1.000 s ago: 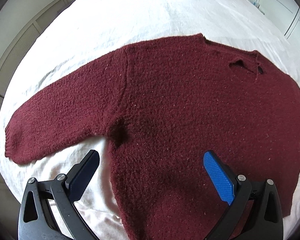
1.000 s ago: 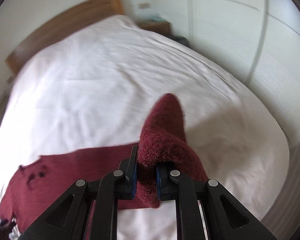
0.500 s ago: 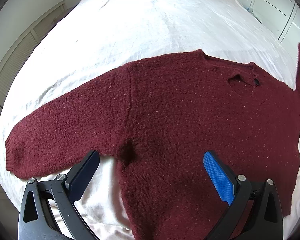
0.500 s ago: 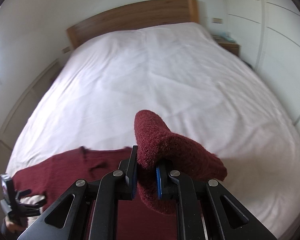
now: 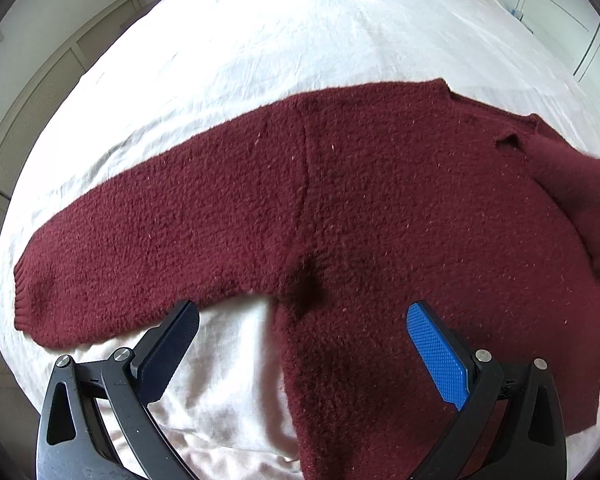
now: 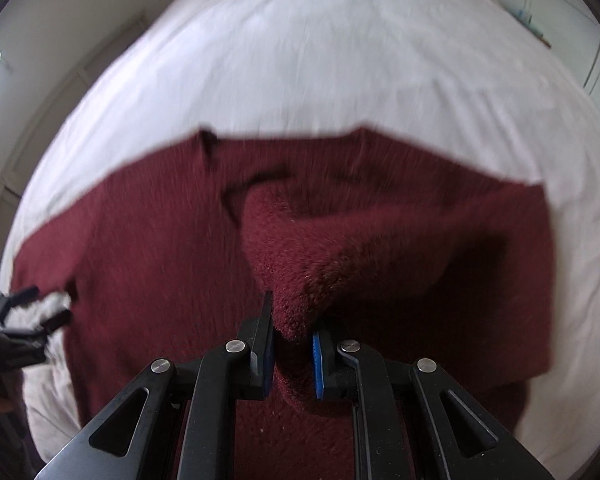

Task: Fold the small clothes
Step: 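Lift the sleeve and fold it across the sweater body, then release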

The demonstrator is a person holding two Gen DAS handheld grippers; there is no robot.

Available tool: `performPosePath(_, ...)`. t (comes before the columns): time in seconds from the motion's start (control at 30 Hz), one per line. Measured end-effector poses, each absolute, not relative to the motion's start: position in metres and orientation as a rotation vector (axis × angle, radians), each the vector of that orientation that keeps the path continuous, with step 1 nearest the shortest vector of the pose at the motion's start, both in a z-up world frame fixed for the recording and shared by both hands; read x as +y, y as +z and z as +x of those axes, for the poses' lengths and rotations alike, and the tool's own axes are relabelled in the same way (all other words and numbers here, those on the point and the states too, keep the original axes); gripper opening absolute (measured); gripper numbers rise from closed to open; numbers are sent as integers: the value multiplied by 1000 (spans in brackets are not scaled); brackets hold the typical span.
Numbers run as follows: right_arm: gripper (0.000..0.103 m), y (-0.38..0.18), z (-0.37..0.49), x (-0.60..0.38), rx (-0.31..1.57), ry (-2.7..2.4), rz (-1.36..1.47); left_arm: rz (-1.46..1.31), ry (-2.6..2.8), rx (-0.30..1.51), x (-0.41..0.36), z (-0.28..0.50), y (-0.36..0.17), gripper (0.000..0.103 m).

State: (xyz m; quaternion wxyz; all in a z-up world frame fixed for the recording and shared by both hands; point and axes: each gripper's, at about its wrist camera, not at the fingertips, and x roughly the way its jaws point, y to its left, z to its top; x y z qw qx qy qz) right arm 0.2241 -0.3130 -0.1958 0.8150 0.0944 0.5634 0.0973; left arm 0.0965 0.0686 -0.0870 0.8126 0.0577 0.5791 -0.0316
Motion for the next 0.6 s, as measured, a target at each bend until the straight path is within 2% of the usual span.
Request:
performPosePath(0.2, 18, -228, 218, -305, 1262, 218, 210, 136, -78, 1250, 63, 92, -92, 102)
performPosePath(0.3, 29, -232, 217, -302, 1269, 208, 178, 141, -83, 1250, 59, 91, -92, 102)
performPosePath(0.5, 64, -227, 212, -305, 1266, 179, 109, 158, -93, 1255, 52, 90, -93, 102)
performPosePath(0.53, 72, -226, 210, -307, 1268, 176, 100, 163, -94, 1254, 50, 90, -93, 102)
performPosePath(0.6, 79, -222, 203, -314, 1273, 180, 88, 170, -95, 1254, 48, 90, -93, 102)
